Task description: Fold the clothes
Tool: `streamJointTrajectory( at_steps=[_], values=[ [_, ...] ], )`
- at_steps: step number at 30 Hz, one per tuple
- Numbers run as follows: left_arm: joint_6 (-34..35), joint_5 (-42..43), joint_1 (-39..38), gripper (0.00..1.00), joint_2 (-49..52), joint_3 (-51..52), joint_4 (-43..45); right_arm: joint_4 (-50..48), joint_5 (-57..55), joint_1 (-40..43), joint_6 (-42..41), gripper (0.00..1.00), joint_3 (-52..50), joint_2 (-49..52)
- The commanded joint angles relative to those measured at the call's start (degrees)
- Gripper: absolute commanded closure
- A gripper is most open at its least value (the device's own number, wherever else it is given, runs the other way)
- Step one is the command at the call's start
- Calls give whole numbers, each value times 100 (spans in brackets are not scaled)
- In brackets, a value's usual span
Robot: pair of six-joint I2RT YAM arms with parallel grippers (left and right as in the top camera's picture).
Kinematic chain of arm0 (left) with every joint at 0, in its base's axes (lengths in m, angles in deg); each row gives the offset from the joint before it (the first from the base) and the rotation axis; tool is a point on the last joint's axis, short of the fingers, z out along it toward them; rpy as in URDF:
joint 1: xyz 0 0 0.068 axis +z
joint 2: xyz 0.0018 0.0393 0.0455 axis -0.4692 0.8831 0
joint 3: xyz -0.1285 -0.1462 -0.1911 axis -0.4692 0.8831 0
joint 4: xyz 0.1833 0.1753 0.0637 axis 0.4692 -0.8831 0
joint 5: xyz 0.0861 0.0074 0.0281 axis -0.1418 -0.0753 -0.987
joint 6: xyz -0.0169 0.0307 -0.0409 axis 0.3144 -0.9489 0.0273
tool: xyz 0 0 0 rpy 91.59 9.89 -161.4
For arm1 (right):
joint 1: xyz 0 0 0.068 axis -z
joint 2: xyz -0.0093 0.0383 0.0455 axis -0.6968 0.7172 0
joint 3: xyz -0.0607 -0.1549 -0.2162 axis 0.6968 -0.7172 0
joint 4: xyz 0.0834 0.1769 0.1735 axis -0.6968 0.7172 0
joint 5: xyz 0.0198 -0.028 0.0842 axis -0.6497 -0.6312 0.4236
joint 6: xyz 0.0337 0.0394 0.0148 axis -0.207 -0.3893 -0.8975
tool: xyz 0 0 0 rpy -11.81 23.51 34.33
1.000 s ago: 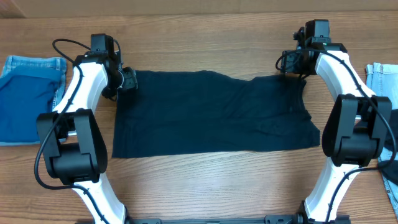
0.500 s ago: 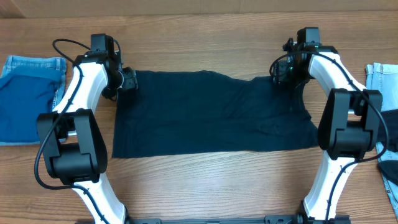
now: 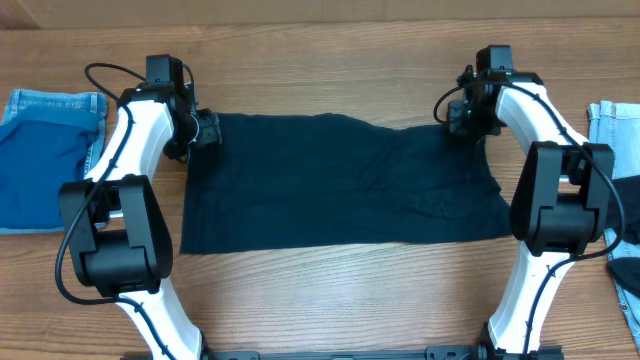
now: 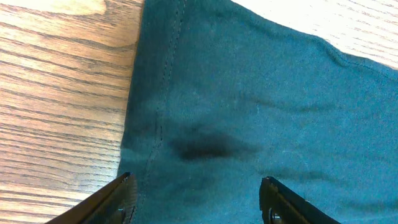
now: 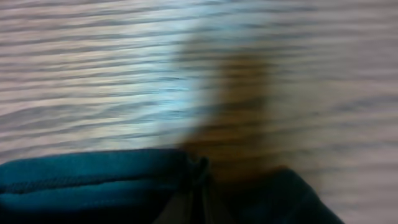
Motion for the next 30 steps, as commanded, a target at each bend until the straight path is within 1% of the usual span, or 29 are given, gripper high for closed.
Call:
streamJointTrajectory(
  at_steps=[1, 2, 3, 4, 7, 8, 9, 10, 13, 14, 15, 20, 25, 30],
  values=[
    [-70, 57, -33, 33, 63, -131, -17, 181, -796, 118, -981, 73, 210, -442],
    [-70, 57, -33, 33, 63, -131, -17, 280, -793, 138, -1073, 40, 210, -494],
    [-70, 57, -33, 33, 63, -131, -17, 411, -791, 153, -1156, 34, 210, -520],
    [-70, 57, -33, 33, 63, -131, -15, 619, -791, 162, -1248, 34, 208, -520],
    [-72, 57, -33, 33, 63, -131, -15, 595, -791, 162, -1246, 32, 205, -522],
    [-72, 59, -33, 33, 63, -131, -17, 485, -721, 162, -1180, 30, 256, -522],
    [-72, 57, -33, 32, 63, -131, -17, 448, -372, 160, -767, 31, 369, -522],
    [-72, 59, -33, 33, 63, -131, -20, 463, -140, 155, -568, 32, 492, -522],
    [-70, 59, -33, 33, 63, -131, -20, 568, 656, 153, -26, 42, 981, -522],
    [-70, 59, -33, 33, 63, -131, -24, 566, 848, 142, 72, 46, 1045, -522],
    [-70, 59, -33, 33, 63, -131, -24, 538, 925, 116, 157, 48, 1073, -520],
    [-70, 61, -33, 33, 63, -131, -46, 352, 844, 90, 149, 48, 1060, -181],
    [-70, 57, -33, 33, 63, -131, -81, 632, 299, 92, 90, 47, 1060, 173],
    [-72, 57, -33, 33, 63, -131, -81, 671, 262, 92, 90, 46, 1051, 361]
  ],
)
